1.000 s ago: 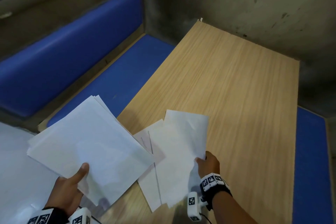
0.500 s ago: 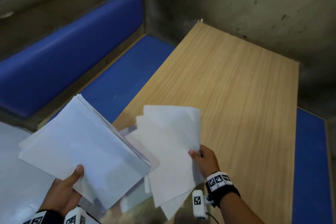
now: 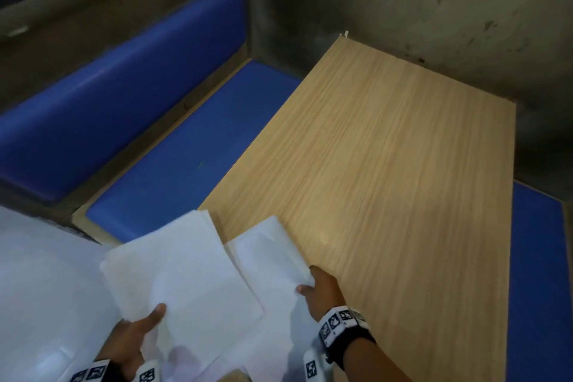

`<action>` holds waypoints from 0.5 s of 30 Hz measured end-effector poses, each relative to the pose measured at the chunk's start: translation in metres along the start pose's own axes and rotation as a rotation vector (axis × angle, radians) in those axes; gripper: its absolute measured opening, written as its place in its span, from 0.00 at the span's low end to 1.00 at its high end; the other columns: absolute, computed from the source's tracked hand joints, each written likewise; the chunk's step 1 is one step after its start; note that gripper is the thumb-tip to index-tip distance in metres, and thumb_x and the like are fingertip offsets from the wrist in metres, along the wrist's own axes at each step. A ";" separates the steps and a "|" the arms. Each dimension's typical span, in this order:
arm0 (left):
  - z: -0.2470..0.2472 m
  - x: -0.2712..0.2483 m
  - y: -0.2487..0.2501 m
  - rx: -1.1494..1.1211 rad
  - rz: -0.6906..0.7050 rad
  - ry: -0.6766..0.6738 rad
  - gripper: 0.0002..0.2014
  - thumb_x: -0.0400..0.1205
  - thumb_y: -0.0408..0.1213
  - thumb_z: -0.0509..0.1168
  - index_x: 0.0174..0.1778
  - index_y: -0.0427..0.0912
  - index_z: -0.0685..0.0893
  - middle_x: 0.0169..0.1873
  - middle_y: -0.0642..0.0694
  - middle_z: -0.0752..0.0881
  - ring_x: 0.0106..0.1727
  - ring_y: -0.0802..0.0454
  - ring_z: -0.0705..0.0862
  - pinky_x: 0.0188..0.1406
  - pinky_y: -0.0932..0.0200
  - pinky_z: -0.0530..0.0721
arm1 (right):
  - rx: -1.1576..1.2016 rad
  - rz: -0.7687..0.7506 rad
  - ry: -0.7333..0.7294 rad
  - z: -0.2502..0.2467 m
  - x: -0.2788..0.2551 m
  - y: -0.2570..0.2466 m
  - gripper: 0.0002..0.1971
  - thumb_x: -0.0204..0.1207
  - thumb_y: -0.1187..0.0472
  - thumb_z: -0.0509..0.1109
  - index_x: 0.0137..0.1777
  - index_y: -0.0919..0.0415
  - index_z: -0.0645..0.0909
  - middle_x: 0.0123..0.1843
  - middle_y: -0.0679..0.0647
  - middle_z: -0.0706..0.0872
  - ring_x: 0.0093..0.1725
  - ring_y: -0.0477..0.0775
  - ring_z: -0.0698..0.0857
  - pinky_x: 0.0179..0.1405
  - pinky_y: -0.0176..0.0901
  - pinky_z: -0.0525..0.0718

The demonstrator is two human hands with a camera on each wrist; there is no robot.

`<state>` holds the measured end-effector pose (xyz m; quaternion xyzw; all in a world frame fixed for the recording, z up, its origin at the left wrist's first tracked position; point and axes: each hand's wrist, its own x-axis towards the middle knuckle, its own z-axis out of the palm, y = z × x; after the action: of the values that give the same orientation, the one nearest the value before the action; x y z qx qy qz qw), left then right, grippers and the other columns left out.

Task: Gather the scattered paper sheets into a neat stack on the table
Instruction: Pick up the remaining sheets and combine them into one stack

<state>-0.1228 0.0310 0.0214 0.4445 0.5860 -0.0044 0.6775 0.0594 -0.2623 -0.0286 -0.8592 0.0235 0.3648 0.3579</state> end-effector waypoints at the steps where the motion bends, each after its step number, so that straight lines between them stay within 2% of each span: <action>1: 0.003 0.002 -0.003 0.009 -0.008 0.003 0.20 0.82 0.33 0.69 0.68 0.27 0.80 0.63 0.31 0.85 0.58 0.35 0.83 0.68 0.44 0.76 | 0.055 0.010 0.018 -0.008 -0.003 0.002 0.26 0.79 0.62 0.72 0.77 0.62 0.73 0.71 0.55 0.81 0.63 0.51 0.81 0.69 0.41 0.76; 2: 0.009 0.003 -0.006 -0.004 -0.036 -0.026 0.16 0.83 0.33 0.68 0.65 0.28 0.82 0.63 0.32 0.85 0.58 0.35 0.83 0.71 0.41 0.74 | 0.103 0.001 0.050 -0.017 -0.003 0.009 0.22 0.78 0.63 0.72 0.72 0.60 0.78 0.66 0.55 0.85 0.61 0.55 0.84 0.68 0.48 0.80; 3: 0.013 0.003 -0.010 0.003 -0.055 -0.074 0.12 0.84 0.32 0.66 0.60 0.29 0.83 0.59 0.32 0.87 0.54 0.36 0.86 0.67 0.42 0.76 | 0.166 0.004 0.084 -0.028 -0.006 0.014 0.16 0.77 0.65 0.72 0.65 0.59 0.82 0.61 0.56 0.88 0.58 0.58 0.86 0.64 0.52 0.83; 5: 0.032 0.004 -0.017 -0.003 -0.078 -0.151 0.10 0.86 0.31 0.63 0.56 0.27 0.84 0.46 0.34 0.92 0.41 0.39 0.92 0.51 0.45 0.86 | 0.287 0.027 0.192 -0.052 -0.012 0.028 0.12 0.75 0.70 0.73 0.57 0.61 0.84 0.51 0.60 0.90 0.53 0.64 0.87 0.47 0.47 0.85; 7: 0.058 -0.003 -0.023 -0.062 -0.119 -0.244 0.12 0.87 0.31 0.61 0.59 0.26 0.83 0.40 0.35 0.94 0.36 0.39 0.94 0.34 0.47 0.91 | 0.346 0.037 0.357 -0.076 -0.024 0.043 0.11 0.74 0.72 0.74 0.56 0.67 0.85 0.47 0.63 0.90 0.48 0.63 0.87 0.38 0.41 0.81; 8: 0.071 -0.007 -0.025 -0.096 -0.151 -0.277 0.12 0.87 0.32 0.60 0.61 0.27 0.83 0.41 0.34 0.94 0.37 0.38 0.94 0.30 0.47 0.91 | 0.395 0.038 0.443 -0.088 -0.032 0.052 0.10 0.74 0.72 0.74 0.55 0.68 0.85 0.47 0.63 0.89 0.47 0.61 0.86 0.39 0.41 0.81; 11: 0.116 -0.014 -0.033 -0.156 -0.200 -0.357 0.13 0.87 0.32 0.62 0.64 0.28 0.81 0.43 0.34 0.94 0.39 0.38 0.94 0.28 0.46 0.91 | 0.558 0.120 0.631 -0.120 -0.054 0.086 0.06 0.76 0.63 0.75 0.48 0.65 0.83 0.48 0.63 0.89 0.52 0.64 0.88 0.57 0.52 0.82; 13: 0.144 -0.024 -0.039 -0.141 -0.213 -0.415 0.14 0.87 0.33 0.63 0.65 0.28 0.81 0.41 0.36 0.95 0.37 0.40 0.95 0.27 0.47 0.91 | 0.642 0.191 0.667 -0.133 -0.065 0.114 0.11 0.74 0.52 0.76 0.46 0.61 0.84 0.49 0.59 0.90 0.55 0.67 0.88 0.63 0.63 0.83; 15: 0.170 -0.035 -0.045 -0.133 -0.232 -0.461 0.15 0.87 0.33 0.62 0.66 0.28 0.80 0.41 0.36 0.95 0.37 0.39 0.95 0.27 0.47 0.91 | 0.776 0.237 0.634 -0.136 -0.071 0.148 0.20 0.67 0.42 0.78 0.50 0.56 0.87 0.54 0.56 0.92 0.57 0.67 0.88 0.63 0.69 0.82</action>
<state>-0.0237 -0.1174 0.0083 0.3162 0.4623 -0.1445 0.8157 0.0459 -0.4736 -0.0065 -0.7230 0.3618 0.0892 0.5818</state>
